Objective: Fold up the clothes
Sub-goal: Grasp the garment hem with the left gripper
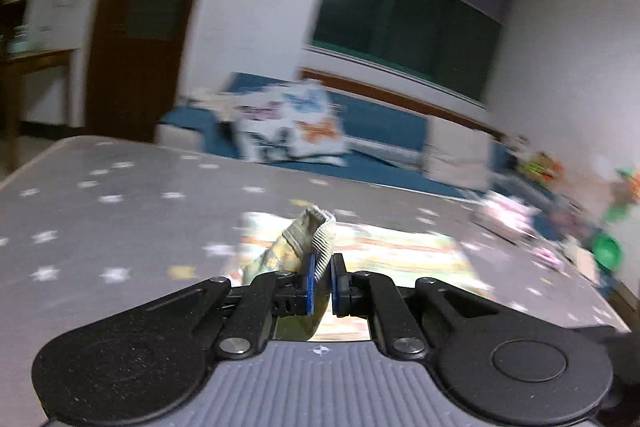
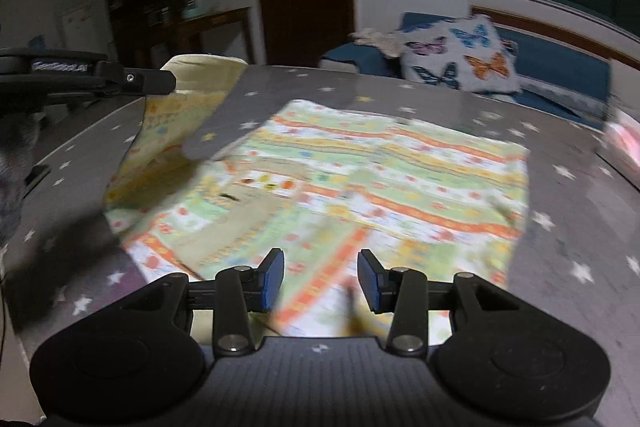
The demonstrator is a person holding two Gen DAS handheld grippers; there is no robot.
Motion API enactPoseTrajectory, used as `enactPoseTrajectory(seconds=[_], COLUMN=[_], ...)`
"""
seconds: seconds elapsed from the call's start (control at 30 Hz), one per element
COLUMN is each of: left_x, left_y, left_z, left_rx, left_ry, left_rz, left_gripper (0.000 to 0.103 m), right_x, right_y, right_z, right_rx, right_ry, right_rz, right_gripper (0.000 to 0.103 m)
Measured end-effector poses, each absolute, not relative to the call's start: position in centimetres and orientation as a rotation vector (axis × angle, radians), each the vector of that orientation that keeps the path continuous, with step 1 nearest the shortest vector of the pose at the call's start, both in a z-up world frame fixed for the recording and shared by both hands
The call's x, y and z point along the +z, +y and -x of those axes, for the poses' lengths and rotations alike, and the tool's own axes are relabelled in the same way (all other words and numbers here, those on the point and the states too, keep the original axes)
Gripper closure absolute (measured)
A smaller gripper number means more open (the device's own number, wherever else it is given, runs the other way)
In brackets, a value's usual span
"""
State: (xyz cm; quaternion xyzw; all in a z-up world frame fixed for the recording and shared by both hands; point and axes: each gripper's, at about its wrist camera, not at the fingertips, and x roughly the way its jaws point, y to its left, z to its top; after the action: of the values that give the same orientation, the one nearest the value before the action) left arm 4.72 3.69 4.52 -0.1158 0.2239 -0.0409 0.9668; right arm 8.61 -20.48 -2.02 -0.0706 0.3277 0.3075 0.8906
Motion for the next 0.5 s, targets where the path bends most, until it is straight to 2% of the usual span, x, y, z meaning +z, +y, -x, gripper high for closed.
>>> enactPoseTrajectory(seconds=[0.3,0.5], left_x=[2.3,-0.1], left_y=[-6.3,-8.1], left_z=[-7.1,-6.4], left_rx=[-0.331,-0.392], left_ry=[0.546,0.622], left_rz=[0.16,0.084], left_gripper=[0.094,0.087], right_x=[-2.1,-2.1], right_y=[-27.5,-29.2], right_z=[-9.4,-9.9], right_rx=[0.475,0.459], right_ry=[0.697,0.707], right_rz=[0.007,-0.075], right_gripper=[0.063,0.064])
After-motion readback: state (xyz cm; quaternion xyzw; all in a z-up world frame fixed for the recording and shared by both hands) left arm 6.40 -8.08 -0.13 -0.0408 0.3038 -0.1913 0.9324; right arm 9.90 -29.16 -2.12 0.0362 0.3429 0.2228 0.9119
